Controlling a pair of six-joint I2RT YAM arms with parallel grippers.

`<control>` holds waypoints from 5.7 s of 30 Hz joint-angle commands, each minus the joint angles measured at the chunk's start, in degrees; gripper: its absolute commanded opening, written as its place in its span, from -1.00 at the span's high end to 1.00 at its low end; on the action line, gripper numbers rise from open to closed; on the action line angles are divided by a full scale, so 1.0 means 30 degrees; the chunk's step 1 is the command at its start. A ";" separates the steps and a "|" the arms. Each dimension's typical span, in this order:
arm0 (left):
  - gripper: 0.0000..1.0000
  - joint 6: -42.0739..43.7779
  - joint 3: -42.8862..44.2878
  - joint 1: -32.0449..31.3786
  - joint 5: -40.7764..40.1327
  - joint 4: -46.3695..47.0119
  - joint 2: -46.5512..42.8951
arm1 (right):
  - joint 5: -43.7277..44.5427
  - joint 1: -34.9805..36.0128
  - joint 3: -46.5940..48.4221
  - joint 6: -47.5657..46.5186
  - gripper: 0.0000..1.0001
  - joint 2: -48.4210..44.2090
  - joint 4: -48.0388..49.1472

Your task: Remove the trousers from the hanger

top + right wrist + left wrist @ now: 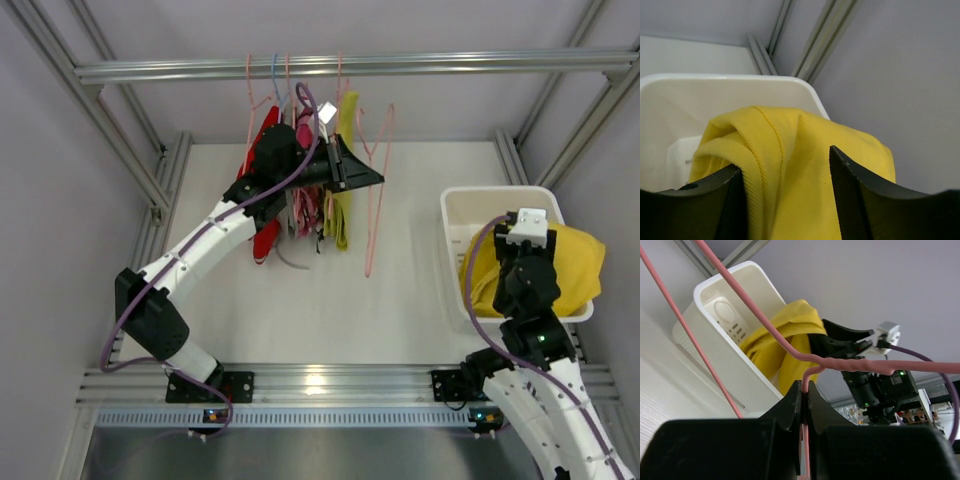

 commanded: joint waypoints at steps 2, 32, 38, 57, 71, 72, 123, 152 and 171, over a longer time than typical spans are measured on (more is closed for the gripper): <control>1.00 -0.0008 0.0398 0.0080 0.0517 0.0755 -0.0350 | -0.1196 -0.0304 -0.0518 0.0015 -0.15 0.2392 0.4243; 1.00 0.2946 0.1860 -0.2319 -0.3221 -0.1876 0.0410 | -1.7180 -0.0275 0.6982 0.8656 -0.38 0.1397 -0.3580; 1.00 0.3158 0.4233 -0.4722 -0.8353 -0.5485 0.1495 | -2.2317 -0.0275 0.6780 1.2727 -0.25 0.2834 -0.2264; 1.00 0.2454 0.6346 -0.6394 -1.0265 -0.5751 0.2844 | -2.1736 0.1013 0.5520 1.2675 -0.08 0.5675 -0.1910; 1.00 0.3331 0.5907 -0.6717 -1.0001 -0.5340 0.2435 | -2.0918 0.1453 0.5927 1.3787 1.00 0.6293 -0.0796; 0.98 0.3681 0.5761 -0.6688 -0.9827 -0.5253 0.2376 | -2.0682 0.1453 0.6016 1.3875 1.00 0.6118 -0.0884; -0.98 1.1214 0.2216 0.0782 -0.7950 -0.6981 -0.5154 | -2.5924 -1.0441 1.6008 1.3757 1.00 1.3264 -0.3054; -0.98 0.8753 0.0985 0.2541 -0.7745 -0.6336 -0.5330 | -1.8746 -0.3266 1.2844 1.6572 1.00 1.4173 0.1281; -0.79 1.0099 0.3531 0.2161 -0.7449 -0.7420 -0.3748 | -1.9245 -0.3058 1.2316 1.5606 -0.56 1.2068 0.0141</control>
